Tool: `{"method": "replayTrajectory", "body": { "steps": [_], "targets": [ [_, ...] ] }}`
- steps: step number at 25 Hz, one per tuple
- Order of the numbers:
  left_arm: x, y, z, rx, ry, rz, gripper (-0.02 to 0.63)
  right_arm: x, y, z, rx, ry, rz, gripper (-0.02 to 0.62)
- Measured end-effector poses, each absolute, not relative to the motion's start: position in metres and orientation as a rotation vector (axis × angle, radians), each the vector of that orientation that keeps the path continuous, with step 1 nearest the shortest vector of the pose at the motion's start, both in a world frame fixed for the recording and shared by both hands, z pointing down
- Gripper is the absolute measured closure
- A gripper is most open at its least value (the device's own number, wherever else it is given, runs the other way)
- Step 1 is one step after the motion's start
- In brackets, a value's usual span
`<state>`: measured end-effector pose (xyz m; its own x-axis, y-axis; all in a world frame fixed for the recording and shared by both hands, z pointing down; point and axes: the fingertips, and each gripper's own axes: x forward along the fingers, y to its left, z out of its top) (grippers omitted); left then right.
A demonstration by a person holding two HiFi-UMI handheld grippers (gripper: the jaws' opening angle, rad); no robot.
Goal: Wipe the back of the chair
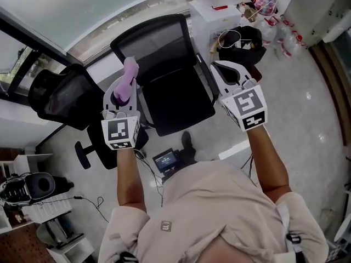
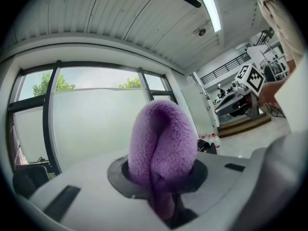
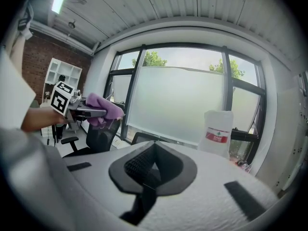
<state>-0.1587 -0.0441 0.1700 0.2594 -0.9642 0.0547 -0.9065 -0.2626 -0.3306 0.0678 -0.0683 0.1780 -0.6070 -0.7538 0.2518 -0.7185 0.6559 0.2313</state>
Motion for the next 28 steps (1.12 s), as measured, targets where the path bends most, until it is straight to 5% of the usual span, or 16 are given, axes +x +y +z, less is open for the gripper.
{"method": "replayTrajectory", "body": {
  "steps": [28],
  "targets": [
    [-0.289, -0.282, 0.332, -2.253, 1.998, -0.525, 0.530, 0.033, -0.248, 0.333, 1.190, -2.405, 0.094, 0.601]
  ]
}}
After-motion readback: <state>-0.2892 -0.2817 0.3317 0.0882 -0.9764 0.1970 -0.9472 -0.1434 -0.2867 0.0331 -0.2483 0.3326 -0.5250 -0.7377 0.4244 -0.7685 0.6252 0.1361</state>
